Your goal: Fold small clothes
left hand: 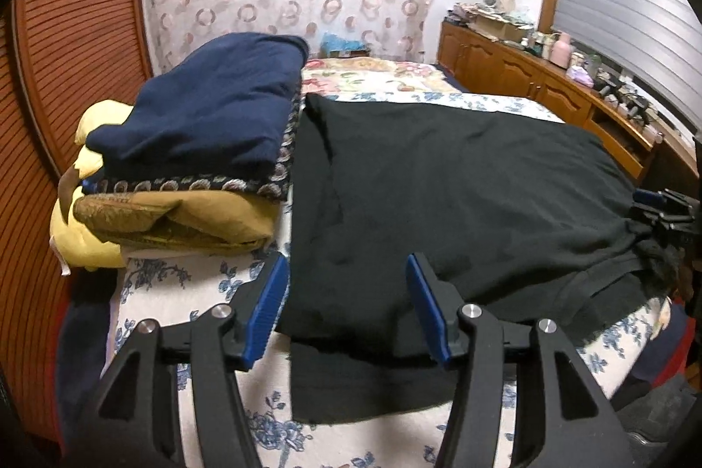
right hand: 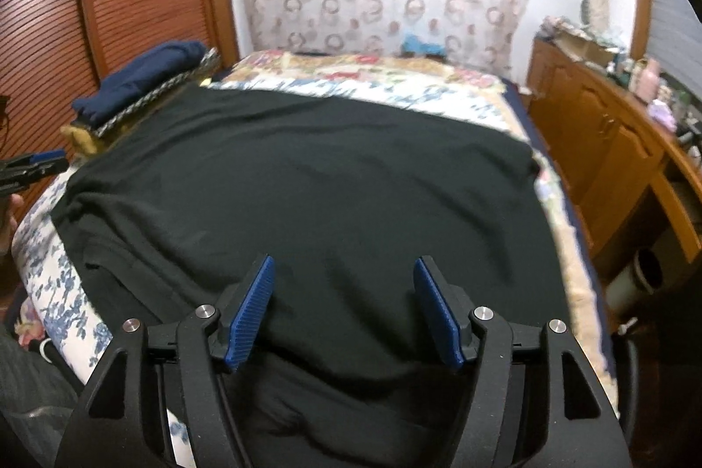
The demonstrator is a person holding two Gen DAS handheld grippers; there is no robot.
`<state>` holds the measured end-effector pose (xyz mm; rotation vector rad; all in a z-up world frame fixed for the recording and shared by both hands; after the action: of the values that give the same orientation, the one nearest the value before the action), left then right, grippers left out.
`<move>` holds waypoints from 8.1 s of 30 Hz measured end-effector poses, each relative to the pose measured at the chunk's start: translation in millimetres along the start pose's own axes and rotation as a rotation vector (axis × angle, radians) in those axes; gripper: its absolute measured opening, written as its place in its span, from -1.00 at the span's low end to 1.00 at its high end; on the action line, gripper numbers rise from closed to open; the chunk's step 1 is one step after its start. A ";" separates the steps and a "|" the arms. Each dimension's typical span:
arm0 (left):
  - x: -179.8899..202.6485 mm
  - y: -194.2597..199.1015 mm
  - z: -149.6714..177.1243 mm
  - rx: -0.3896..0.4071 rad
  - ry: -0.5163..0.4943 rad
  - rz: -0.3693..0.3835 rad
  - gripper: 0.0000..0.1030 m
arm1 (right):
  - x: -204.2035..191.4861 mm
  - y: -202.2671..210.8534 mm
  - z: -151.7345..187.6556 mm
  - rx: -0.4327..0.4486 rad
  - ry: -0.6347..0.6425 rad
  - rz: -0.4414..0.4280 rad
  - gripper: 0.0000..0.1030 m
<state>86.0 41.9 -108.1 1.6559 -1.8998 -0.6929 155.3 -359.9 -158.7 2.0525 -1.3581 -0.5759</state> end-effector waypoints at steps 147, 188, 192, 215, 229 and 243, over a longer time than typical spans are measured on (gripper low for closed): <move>144.5 -14.5 -85.6 0.069 -0.199 0.299 0.10 | -11.5 25.8 -48.7 0.119 0.048 0.023 0.54; 92.4 -15.9 -70.1 0.079 -0.114 0.254 0.10 | -74.1 -69.1 -97.6 -0.027 0.229 -0.058 -0.89; 98.2 -16.6 -69.0 0.074 -0.118 0.265 0.10 | -22.7 -43.3 -128.0 0.046 0.150 0.018 -0.89; 138.8 -28.9 -56.1 0.023 -0.172 0.322 0.10 | 134.4 -19.2 -96.1 -0.010 -0.080 0.285 -0.23; 174.3 -31.4 -42.9 -0.010 -0.237 0.355 0.10 | 66.7 34.8 6.6 -0.030 -0.104 0.185 0.03; 189.0 -33.3 -36.7 -0.026 -0.257 0.370 0.10 | 42.1 38.4 39.5 -0.089 -0.131 0.084 -0.43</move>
<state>113.1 -151.0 -93.8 1.1930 -2.2846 -0.7979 120.4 -419.8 -161.8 1.9056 -1.4590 -0.7311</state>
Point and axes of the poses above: each gripper's, at about its wrist camera, not at the fingertips, and y roughly against the way its jaws point, x to its right, z to its underside, the point moved 6 cm from there along -y, roughly the way its jaws point, and after that the axes turned 1 degree about -y, right-handed, at the moved point
